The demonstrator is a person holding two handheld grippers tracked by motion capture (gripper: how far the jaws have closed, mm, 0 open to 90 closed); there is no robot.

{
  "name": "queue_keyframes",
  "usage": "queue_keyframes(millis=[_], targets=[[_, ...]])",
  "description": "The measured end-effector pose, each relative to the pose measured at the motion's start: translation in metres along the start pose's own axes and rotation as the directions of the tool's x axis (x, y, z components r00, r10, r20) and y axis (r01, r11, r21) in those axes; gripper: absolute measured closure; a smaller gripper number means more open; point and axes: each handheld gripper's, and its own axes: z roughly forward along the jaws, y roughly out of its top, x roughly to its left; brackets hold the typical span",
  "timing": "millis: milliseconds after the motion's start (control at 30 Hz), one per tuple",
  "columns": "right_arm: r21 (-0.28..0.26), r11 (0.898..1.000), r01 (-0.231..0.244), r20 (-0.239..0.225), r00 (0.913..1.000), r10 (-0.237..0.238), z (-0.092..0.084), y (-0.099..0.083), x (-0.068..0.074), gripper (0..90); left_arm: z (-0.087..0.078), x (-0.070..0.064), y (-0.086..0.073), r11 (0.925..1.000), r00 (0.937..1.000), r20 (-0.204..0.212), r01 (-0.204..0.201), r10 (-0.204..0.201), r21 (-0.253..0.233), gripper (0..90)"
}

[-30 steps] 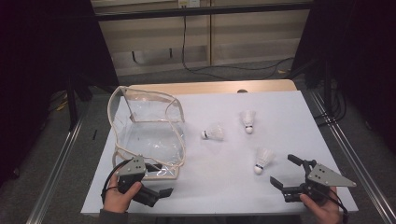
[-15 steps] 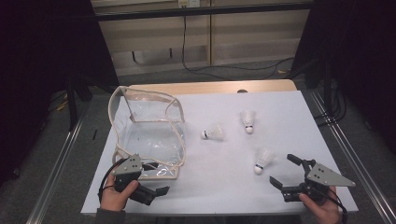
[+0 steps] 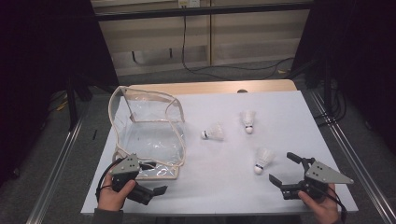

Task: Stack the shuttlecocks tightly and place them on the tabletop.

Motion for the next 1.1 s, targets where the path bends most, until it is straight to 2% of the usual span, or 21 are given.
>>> queue_keyframes(millis=[500,833,1100], targets=[[0.027,0.999,-0.024,0.02,0.9995,0.024,0.008,0.004,-0.01,0.8,0.0,0.001,0.0,1.0,1.0,0.009,0.004,-0.004,-0.009,5.3],[0.042,0.999,-0.023,0.013,0.9997,0.022,0.016,0.006,-0.013,0.5,-0.001,0.001,0.0,0.9999,0.9999,0.012,0.003,-0.003,-0.015,5.2],[0.065,0.997,-0.042,0.012,0.9991,0.041,0.023,0.007,-0.016,0.8,0.0,0.001,-0.001,0.9999,1.0,0.008,-0.002,0.002,-0.01,5.2]])
